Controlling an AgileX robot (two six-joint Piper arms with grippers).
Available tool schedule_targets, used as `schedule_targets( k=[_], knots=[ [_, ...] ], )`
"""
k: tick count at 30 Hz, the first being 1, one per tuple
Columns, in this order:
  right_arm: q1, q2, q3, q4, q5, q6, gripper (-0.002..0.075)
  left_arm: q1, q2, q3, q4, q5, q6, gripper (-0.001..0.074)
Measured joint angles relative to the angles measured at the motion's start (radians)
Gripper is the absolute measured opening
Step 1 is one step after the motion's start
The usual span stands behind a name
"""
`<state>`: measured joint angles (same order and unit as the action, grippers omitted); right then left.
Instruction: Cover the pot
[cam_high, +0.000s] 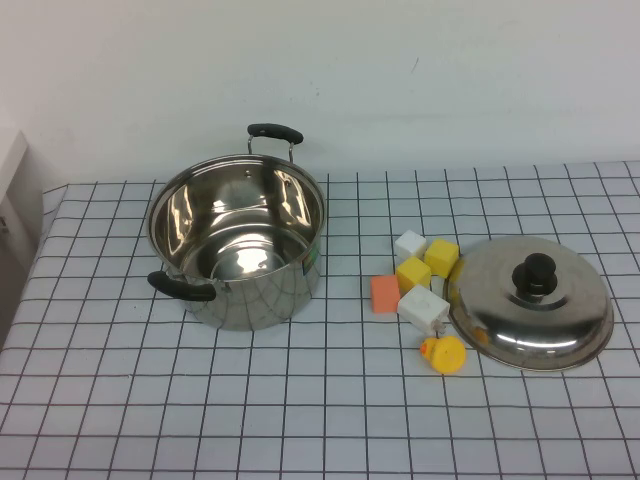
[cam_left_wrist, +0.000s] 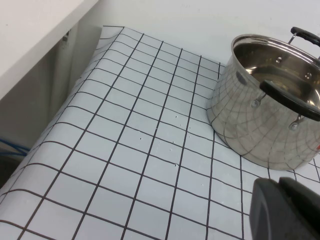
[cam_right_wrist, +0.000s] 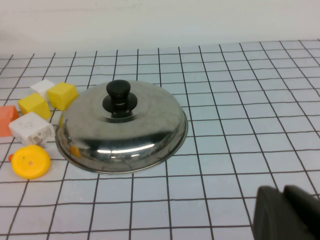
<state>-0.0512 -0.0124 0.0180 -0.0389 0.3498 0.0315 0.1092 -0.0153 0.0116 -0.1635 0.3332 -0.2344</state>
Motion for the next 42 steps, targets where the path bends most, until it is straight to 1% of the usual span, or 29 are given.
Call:
schedule_targets(
  k=[37,39,41,42],
  knots=[
    [0.000,0.000,0.000,0.003,0.000,0.003,0.0020,0.000,0.000,0.000,-0.002,0.000,0.004,-0.0002],
    [0.000,0.000,0.000,0.072,-0.011,0.035,0.0020,0.000,0.000,0.000,-0.002,0.000,0.004,-0.0003],
    [0.000,0.000,0.005,0.217,-0.039,0.106,0.0020,0.000,0.000,0.000,-0.002,0.000,0.004,-0.0003],
    [0.000,0.000,0.009,0.320,-0.051,0.152,0.0020,0.000,0.000,0.000,-0.002,0.000,0.004,-0.0003]
  ],
)
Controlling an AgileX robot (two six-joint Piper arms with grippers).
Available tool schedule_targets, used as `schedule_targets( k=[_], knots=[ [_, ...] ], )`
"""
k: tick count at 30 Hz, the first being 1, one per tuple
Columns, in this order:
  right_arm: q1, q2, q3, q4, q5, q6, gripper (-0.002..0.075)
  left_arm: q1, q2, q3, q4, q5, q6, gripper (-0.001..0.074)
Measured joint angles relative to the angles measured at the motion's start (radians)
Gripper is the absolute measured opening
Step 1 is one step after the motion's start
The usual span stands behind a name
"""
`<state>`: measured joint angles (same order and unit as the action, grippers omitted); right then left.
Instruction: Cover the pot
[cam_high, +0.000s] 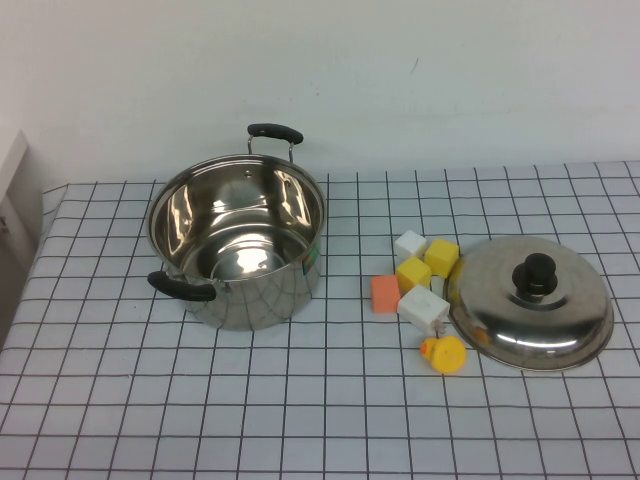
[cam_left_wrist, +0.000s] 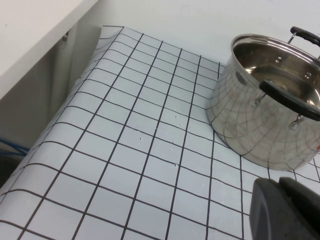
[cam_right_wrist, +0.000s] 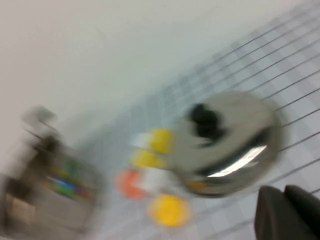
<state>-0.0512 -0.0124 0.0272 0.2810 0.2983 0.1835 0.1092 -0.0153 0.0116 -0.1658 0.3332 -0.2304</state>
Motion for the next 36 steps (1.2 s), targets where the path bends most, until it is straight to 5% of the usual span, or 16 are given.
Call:
schedule_targets(
  k=[4,9,20,28,31,36],
  knots=[
    [0.000,0.000,0.000,0.313,-0.032,0.098,0.0019,0.000,0.000,0.000,0.000,0.000,0.000,-0.0003],
    [0.000,0.000,0.000,0.364,-0.042,0.055,0.0019,0.000,0.000,0.000,0.000,0.000,0.000,-0.0003],
    [0.000,0.012,-0.067,0.328,-0.025,-0.480,0.0007,0.000,0.000,0.000,0.000,0.000,0.000,-0.0003],
    [0.000,0.308,-0.312,0.352,-0.015,-0.859,-0.0001,0.000,0.000,0.000,0.000,0.000,0.000,-0.0003],
    [0.000,0.443,-0.367,0.252,-0.098,-0.794,-0.0001,0.000,0.000,0.000,0.000,0.000,0.000,-0.0003],
    [0.045,0.685,-0.387,-0.077,-0.440,-0.379,0.0062,0.000,0.000,0.000,0.000,0.000,0.000,-0.0003]
  ],
)
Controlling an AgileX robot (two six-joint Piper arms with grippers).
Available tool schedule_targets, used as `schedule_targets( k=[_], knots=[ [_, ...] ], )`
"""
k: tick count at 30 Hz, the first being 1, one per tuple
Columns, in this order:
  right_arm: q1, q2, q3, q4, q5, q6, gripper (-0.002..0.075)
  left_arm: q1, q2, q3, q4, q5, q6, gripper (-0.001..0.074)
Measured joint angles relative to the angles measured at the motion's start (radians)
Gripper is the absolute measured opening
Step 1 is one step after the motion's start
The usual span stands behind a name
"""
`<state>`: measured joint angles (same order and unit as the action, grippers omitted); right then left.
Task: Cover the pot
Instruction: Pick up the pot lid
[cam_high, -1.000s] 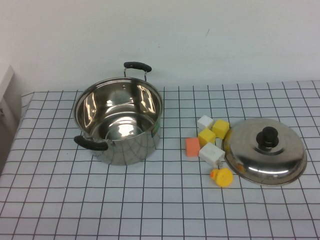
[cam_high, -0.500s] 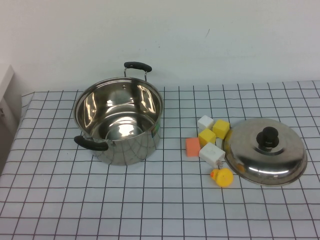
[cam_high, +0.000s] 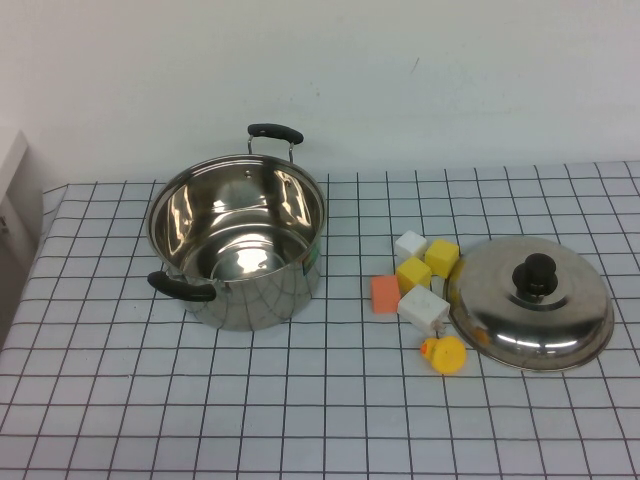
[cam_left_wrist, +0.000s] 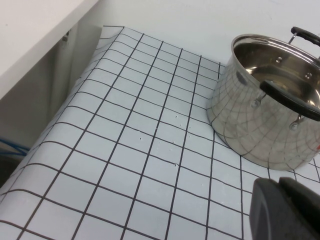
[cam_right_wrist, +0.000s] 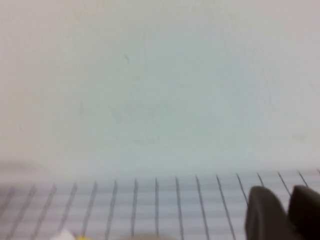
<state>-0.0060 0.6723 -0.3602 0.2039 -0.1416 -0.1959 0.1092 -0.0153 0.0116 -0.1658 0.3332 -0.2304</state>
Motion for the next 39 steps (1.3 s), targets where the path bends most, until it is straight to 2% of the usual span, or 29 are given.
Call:
schedule_targets(
  k=[4,7,10,13,23,31,39],
  knots=[
    [0.098,0.244,-0.002,-0.069,-0.358,0.093,0.0250,0.000,0.000,0.000,0.000,0.000,-0.005,-0.0003],
    [0.134,0.467,-0.005,-0.104,-0.580,0.148,0.0414,0.000,0.000,0.000,0.000,0.000,-0.003,-0.0003],
    [0.138,0.673,-0.012,-0.137,-0.774,0.223,0.0481,0.000,0.000,0.000,0.000,0.000,-0.003,-0.0003],
    [0.138,0.860,-0.045,-0.156,-0.902,0.270,0.0501,0.000,0.000,0.000,0.000,0.000,-0.003,-0.0003],
    [0.139,1.295,-0.293,-0.341,-0.943,0.318,0.0507,0.000,0.000,0.000,0.000,0.000,-0.003,-0.0003],
    [0.139,1.502,-0.471,-0.355,-0.943,0.318,0.0507,0.000,0.000,0.000,0.000,0.000,-0.003,-0.0003],
    [0.139,1.616,-0.517,-0.355,-0.926,0.282,0.0507,0.000,0.000,0.000,0.000,0.000,-0.003,-0.0003]
  ],
)
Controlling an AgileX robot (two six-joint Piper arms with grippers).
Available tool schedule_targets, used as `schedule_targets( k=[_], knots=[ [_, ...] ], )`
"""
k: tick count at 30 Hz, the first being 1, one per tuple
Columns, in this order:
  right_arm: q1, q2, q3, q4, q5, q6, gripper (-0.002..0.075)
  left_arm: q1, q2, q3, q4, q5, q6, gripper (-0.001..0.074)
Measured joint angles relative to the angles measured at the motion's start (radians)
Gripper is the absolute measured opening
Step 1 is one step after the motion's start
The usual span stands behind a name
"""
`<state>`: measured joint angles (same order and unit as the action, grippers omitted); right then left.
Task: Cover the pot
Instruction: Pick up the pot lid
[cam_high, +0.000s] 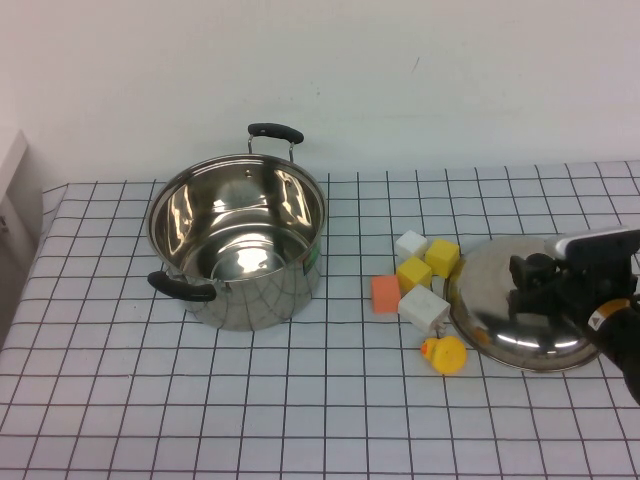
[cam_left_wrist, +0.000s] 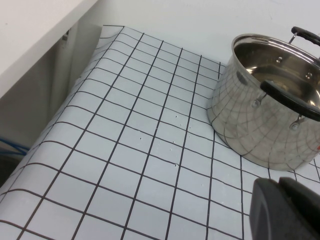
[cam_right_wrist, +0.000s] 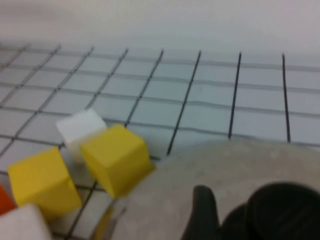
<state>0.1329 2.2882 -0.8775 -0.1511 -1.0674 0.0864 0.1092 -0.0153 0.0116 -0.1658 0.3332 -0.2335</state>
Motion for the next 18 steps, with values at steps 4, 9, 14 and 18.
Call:
schedule_targets(
  k=[4,9,14,18],
  knots=[
    [0.000,0.042,-0.002,0.004,0.009,-0.006,0.0507,0.000,0.000,0.000,0.000,0.000,0.000,-0.0003],
    [0.000,0.064,-0.004,0.026,-0.013,-0.016,0.0507,0.000,0.000,0.000,0.000,0.000,0.000,-0.0003],
    [0.000,0.071,-0.004,0.046,-0.032,-0.026,0.0426,0.000,0.000,0.000,0.000,0.000,0.003,-0.0003],
    [0.000,0.071,-0.004,0.046,-0.054,-0.049,0.0349,0.000,0.000,0.000,0.000,0.000,0.003,-0.0003]
  ],
)
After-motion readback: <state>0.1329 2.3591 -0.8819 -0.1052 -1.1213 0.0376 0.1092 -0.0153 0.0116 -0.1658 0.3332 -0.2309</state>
